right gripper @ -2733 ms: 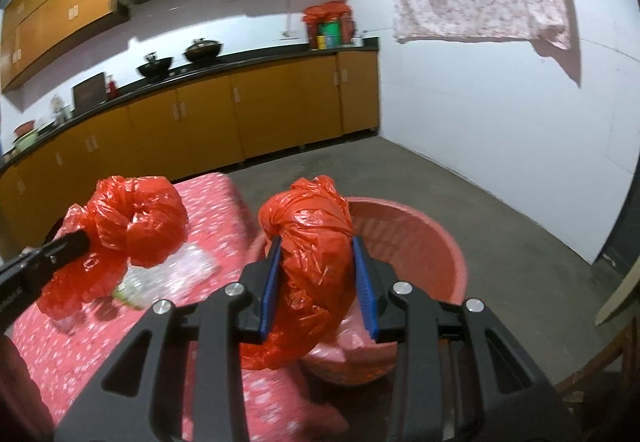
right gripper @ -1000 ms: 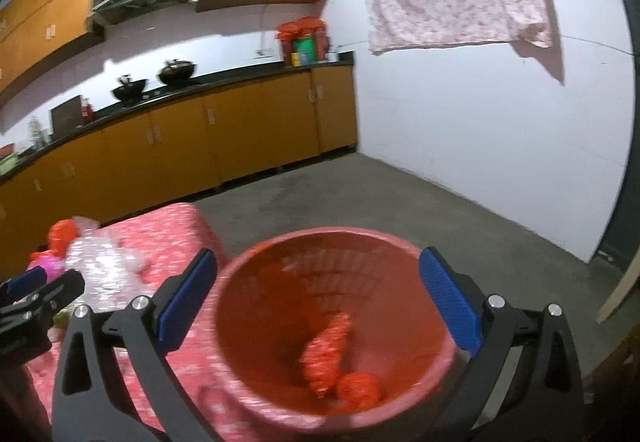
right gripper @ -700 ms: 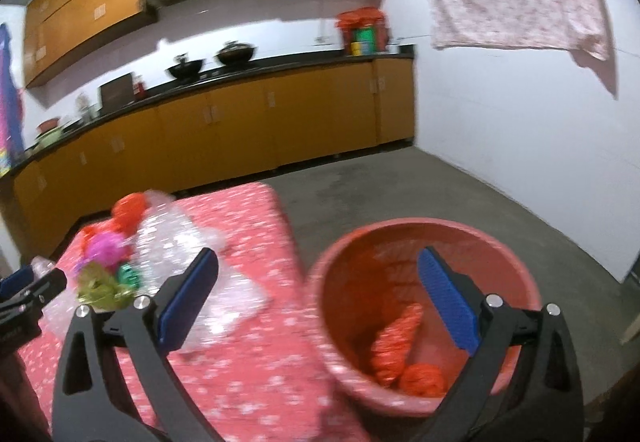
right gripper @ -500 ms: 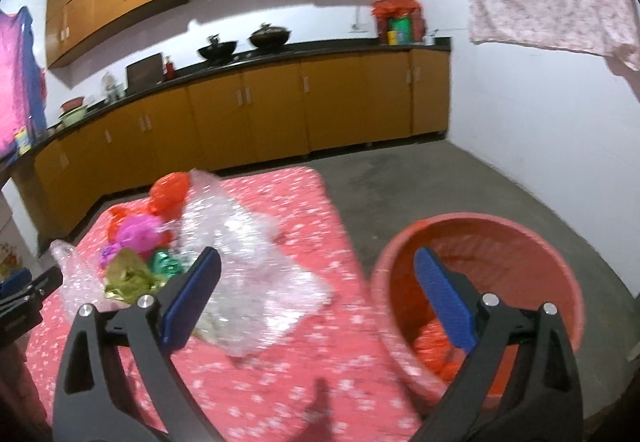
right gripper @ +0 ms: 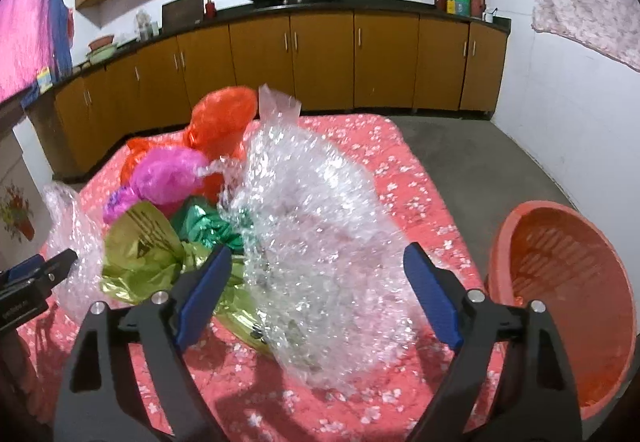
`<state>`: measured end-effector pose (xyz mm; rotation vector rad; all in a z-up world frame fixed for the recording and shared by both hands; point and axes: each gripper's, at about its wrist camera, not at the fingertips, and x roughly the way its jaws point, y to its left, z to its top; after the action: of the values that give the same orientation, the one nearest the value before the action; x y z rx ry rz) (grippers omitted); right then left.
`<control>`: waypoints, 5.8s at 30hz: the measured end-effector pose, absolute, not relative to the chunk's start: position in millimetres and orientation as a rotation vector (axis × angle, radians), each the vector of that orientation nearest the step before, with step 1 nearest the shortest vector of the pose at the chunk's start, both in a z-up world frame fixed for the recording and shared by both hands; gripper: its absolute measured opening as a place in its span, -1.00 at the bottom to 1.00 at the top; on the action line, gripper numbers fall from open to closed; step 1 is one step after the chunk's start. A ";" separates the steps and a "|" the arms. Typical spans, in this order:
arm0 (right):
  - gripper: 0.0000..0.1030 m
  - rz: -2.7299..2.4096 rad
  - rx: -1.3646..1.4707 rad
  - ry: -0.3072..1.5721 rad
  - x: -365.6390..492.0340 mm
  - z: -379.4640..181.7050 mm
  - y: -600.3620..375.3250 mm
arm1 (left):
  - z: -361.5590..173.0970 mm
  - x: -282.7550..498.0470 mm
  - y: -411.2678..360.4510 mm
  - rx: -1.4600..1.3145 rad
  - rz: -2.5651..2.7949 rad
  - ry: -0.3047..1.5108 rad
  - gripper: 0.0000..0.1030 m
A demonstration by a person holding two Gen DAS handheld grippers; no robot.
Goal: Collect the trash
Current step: 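Move both grippers back to the bubble wrap on the table, then grasp the clear bubble wrap with the left gripper while the right gripper grasps bubble wrap, then lower both bubble wrap pieces into the orange basket and open both grippers, then move both grippers back over the remaining bags on the table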
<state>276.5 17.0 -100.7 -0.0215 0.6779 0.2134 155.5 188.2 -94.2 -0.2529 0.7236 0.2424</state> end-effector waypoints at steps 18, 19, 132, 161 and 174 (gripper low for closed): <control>-0.75 0.277 0.068 0.731 276.3 -102.5 6.1 | -84.5 138.1 180.5 -0.242 0.180 0.674 -0.51; -0.75 0.279 0.073 0.720 273.2 -98.5 4.3 | -81.3 135.9 180.6 -0.244 0.180 0.665 -0.52; 0.68 -0.132 0.282 0.476 213.1 -60.1 -204.0 | -29.5 176.0 -31.5 -0.069 -0.355 0.565 0.76; 0.19 0.353 0.045 0.642 226.2 -78.1 11.8 | -73.6 135.5 186.3 -0.150 0.202 0.571 0.76; 0.06 0.476 -0.052 0.659 228.5 -85.8 73.8 | -67.3 127.5 214.1 -0.161 0.251 0.553 0.76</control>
<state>228.5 73.8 -85.8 -0.0517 0.6586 0.4765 127.5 214.1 -67.3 -0.1614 0.5530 0.2512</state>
